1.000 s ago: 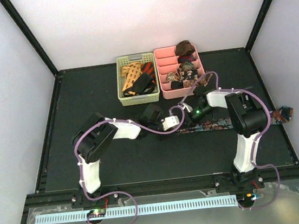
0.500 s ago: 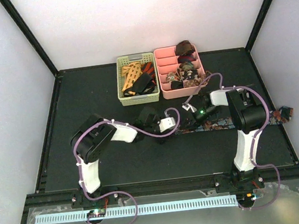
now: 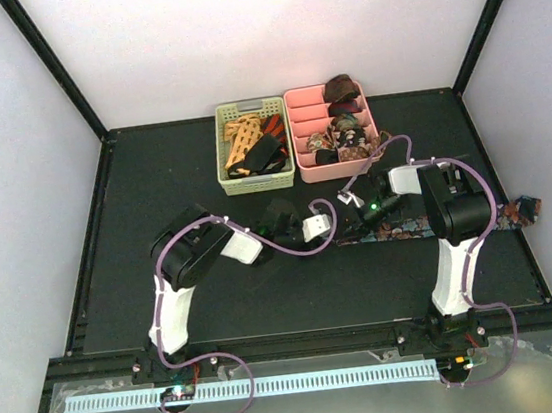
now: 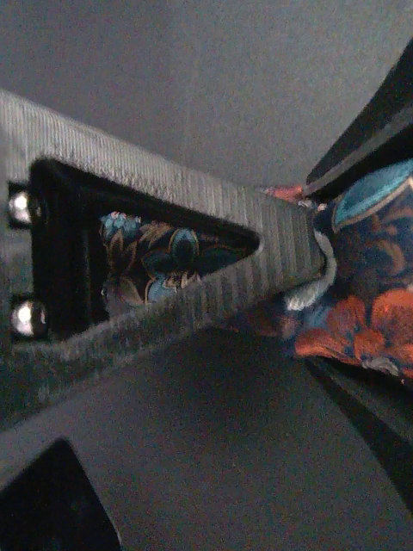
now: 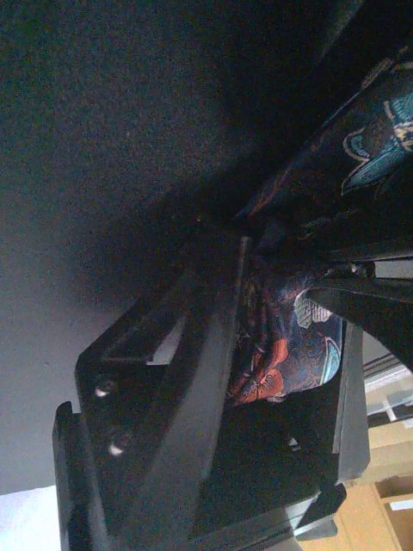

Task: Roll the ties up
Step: Roll the tie at the center of the board.

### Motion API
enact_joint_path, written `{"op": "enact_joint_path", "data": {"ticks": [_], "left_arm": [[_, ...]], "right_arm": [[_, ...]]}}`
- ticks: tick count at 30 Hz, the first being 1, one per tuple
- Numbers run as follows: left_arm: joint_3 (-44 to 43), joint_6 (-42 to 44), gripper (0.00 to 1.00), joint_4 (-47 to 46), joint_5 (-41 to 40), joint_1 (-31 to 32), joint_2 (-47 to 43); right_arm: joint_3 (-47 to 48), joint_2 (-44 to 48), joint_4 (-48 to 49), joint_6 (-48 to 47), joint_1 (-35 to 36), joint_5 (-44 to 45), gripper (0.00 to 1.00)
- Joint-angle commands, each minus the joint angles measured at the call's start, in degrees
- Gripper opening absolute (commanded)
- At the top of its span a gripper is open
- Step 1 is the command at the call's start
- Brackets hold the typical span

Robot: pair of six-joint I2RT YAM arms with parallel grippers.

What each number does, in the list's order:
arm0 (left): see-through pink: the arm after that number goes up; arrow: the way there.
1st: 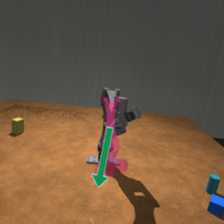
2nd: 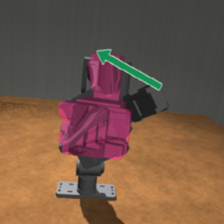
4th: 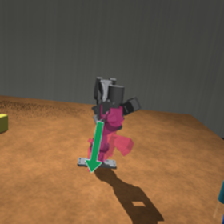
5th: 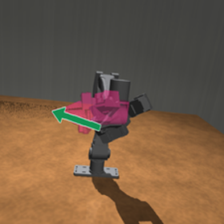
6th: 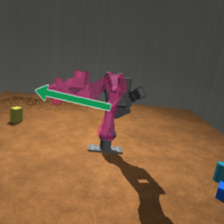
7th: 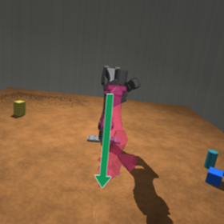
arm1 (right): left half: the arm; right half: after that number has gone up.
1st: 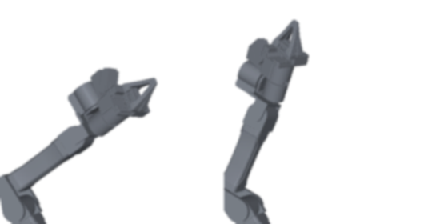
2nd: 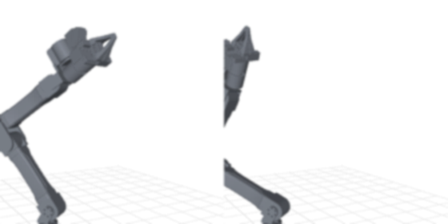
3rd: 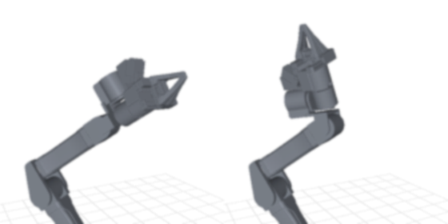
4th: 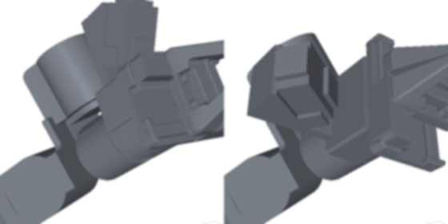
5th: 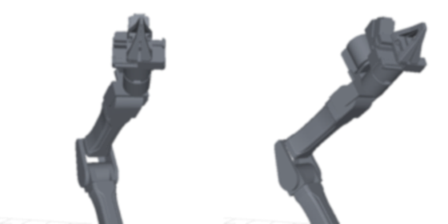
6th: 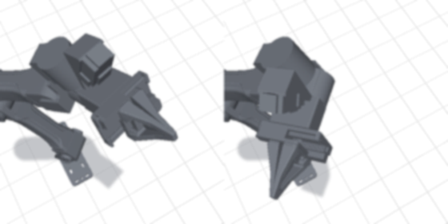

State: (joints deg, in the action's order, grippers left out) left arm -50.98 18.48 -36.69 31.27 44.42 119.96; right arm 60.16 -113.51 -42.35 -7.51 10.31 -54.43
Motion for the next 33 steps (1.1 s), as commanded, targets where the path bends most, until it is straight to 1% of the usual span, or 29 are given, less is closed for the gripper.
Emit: {"op": "enact_joint_path", "data": {"ticks": [1,3,5,10,13,20,24,25,27,30,33], "left_arm": [[-1.7,4.3,0.42,12.3,-3.4,0.7,-1.5],[-1.3,5.9,0.36,18.0,-6.5,0.4,-3.3],[0.3,7.2,0.32,20.8,-7.6,0.1,-4.8],[-0.5,7.2,0.31,28.0,-8.6,0.2,-6.5],[-1.0,8.3,0.32,31.1,-9.2,0.3,-6.8],[-2.7,8.8,0.33,34.5,-9.9,0.3,-5.7],[-3.4,8.9,0.34,35.0,-9.6,0.4,-5.4],[-3.5,8.9,0.33,35.2,-9.6,0.4,-5.3],[-3.8,8.8,0.33,35.2,-9.7,0.4,-5.3],[-3.8,8.7,0.33,35.4,-9.7,0.3,-5.3],[-3.7,8.2,0.35,35.4,-9.9,0.2,-5.3]], "right_arm": [[-1.2,0.8,0.2,-1.4,-0.2,3.9,0.09],[-1.3,3.2,1.1,-1.7,-0.3,3.1,0.16],[-0.4,4.5,0.5,-2.5,-0.4,2.4,0.27],[0.2,7.5,-0.3,-3.2,-0.3,0.6,0.45],[-0.1,7.8,1.0,-1.1,0.7,-1.0,0.47],[0.7,6.0,4.8,2.7,5.3,-0.2,0.46],[1.0,4.3,6.9,4.1,6.2,3.1,0.42],[1.1,3.5,6.8,4.2,6.4,3.1,0.39],[1.1,2.5,6.8,4.3,6.5,2.9,0.22],[1.3,2.5,5.6,3.4,6.4,4.5,0.03],[1.3,2.7,4.2,2.1,6.0,5.4,0.02]]}}
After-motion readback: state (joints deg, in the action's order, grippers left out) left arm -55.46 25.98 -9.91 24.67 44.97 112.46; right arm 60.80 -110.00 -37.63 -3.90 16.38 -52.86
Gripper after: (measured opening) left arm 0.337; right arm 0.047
